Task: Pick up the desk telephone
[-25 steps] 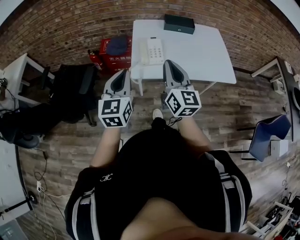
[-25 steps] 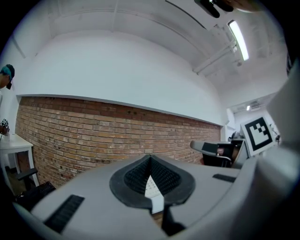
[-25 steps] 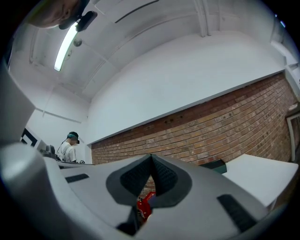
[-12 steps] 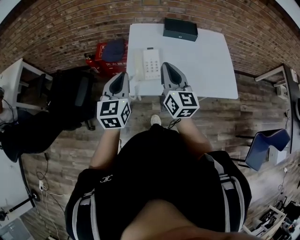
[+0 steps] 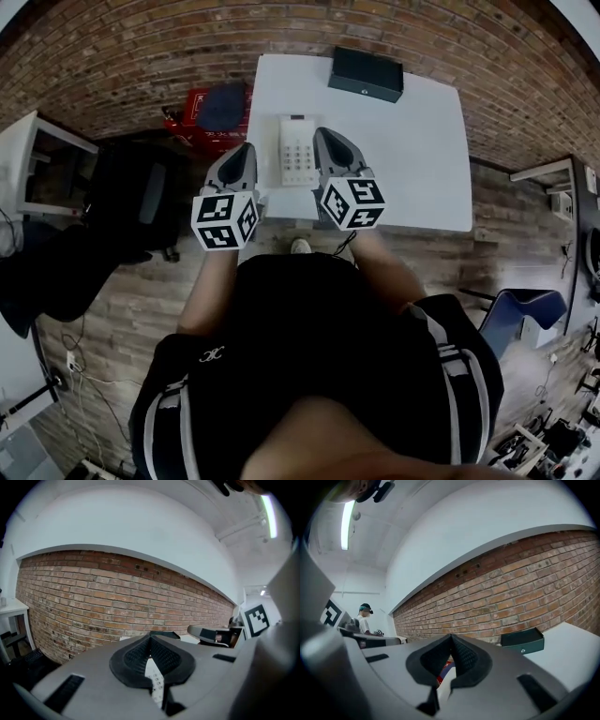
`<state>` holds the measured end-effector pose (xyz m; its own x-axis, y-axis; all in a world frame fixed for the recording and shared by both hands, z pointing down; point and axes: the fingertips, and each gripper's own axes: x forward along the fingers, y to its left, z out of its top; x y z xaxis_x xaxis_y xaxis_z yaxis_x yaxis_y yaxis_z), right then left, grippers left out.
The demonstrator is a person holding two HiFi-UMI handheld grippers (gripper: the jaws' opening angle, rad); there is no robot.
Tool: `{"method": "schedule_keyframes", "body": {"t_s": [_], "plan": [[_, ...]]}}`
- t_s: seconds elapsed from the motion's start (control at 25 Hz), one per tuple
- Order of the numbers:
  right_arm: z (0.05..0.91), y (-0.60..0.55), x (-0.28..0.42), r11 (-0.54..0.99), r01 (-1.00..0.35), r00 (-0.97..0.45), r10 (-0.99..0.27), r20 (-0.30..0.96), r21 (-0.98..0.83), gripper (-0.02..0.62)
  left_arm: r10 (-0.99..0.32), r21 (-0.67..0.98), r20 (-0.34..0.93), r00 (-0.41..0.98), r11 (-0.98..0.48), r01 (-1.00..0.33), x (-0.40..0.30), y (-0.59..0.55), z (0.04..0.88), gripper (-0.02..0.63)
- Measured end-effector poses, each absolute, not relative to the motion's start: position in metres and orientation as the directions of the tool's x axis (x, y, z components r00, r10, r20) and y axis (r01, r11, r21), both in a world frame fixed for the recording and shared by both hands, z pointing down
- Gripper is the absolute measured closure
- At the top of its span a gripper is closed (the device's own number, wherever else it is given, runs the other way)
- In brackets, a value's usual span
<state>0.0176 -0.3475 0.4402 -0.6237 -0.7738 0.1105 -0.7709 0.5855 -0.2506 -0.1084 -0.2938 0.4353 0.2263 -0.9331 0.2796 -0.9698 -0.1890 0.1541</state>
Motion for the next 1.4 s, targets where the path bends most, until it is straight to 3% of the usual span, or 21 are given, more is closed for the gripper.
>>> {"method": "schedule_keyframes", "body": {"t_s": [0.56, 0.84, 0.88, 0.96, 1.08, 1.16, 1.4], "plan": [[0.522, -0.406, -0.002, 0.498, -0.834, -0.552, -0.771, 0.317, -0.238, 0.595, -0.841, 0.312, 0.452, 0.297, -0.163, -0.936, -0.149, -0.354, 0.526, 0.606], [0.579, -0.42, 0.007, 0.446, -0.854, -0.52, -0.728, 0.447, -0.267, 0.594, -0.748, 0.454, 0.53, 0.399, -0.147, -0.879, -0.153, -0.369, 0.585, 0.604], [0.587, -0.42, 0.007, 0.449, -0.847, -0.531, -0.712, 0.46, -0.283, 0.582, -0.741, 0.473, 0.53, 0.412, -0.145, -0.869, -0.153, -0.371, 0.589, 0.604], [0.6, -0.42, 0.006, 0.444, -0.833, -0.553, -0.683, 0.476, -0.331, 0.49, -0.728, 0.502, 0.528, 0.437, -0.148, -0.852, -0.154, -0.375, 0.597, 0.595], [0.618, -0.425, 0.009, 0.412, -0.825, -0.563, -0.661, 0.497, -0.386, 0.465, -0.688, 0.55, 0.526, 0.5, -0.173, -0.817, -0.15, -0.38, 0.609, 0.469], [0.627, -0.429, 0.01, 0.399, -0.82, -0.569, -0.646, 0.508, -0.411, 0.422, -0.644, 0.601, 0.515, 0.565, -0.198, -0.774, -0.14, -0.382, 0.617, 0.339], [0.647, -0.436, 0.008, 0.377, -0.806, -0.589, -0.591, 0.552, -0.456, 0.382, -0.561, 0.669, 0.514, 0.649, -0.211, -0.713, -0.123, -0.386, 0.64, 0.293]]}}
